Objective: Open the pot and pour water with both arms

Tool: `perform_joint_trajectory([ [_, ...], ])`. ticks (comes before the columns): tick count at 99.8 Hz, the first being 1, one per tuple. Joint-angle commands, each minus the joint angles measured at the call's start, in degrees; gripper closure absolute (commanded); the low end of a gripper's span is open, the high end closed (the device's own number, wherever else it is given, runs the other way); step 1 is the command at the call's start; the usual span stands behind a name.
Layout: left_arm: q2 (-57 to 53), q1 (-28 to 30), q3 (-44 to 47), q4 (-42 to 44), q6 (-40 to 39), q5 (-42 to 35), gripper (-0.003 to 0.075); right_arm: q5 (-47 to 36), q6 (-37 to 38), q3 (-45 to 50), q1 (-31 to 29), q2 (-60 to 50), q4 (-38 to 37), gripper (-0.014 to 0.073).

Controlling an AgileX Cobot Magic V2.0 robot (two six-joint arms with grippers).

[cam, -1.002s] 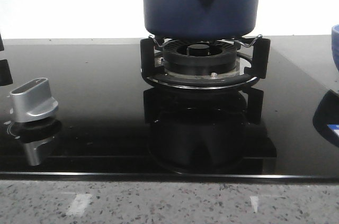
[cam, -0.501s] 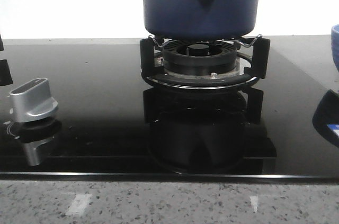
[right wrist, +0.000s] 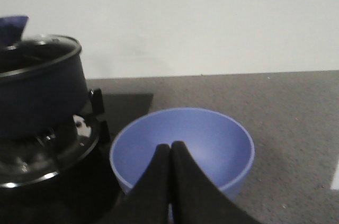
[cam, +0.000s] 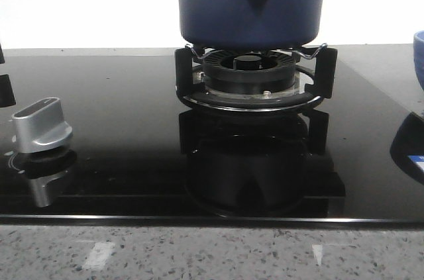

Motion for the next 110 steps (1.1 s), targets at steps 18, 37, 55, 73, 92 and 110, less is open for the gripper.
perform_joint_trajectory([
  [18, -1.4, 0.2, 1.9, -0.5, -0.5, -2.0, 0.0740, -3.4, 2.0, 8.0, -0.2, 0.5, -4.7, 0.0664],
  [37, -1.4, 0.2, 1.9, -0.5, -0.5, -2.0, 0.0740, -10.5, 2.0, 18.6, -4.1, -1.5, -4.9, 0.0664],
  [55, -1.4, 0.2, 1.9, -0.5, -0.5, -2.0, 0.0740, -10.1, 2.1, 22.9, -6.8, -5.1, -5.3, 0.0664],
  [73, -1.4, 0.2, 1.9, -0.5, -0.5, -2.0, 0.0740, -8.1, 2.1, 23.1, -7.0, -5.2, -5.3, 0.0664],
  [92, -1.4, 0.2, 1.9, -0.5, -0.5, -2.0, 0.0740, -8.1, 2.1, 23.1, -7.0, -5.2, -5.3, 0.0664],
  [110, -1.4, 0.2, 1.9, -0.5, -0.5, -2.0, 0.0740, -8.5, 2.1, 23.1, -7.0, -5.2, -5.3, 0.0664],
])
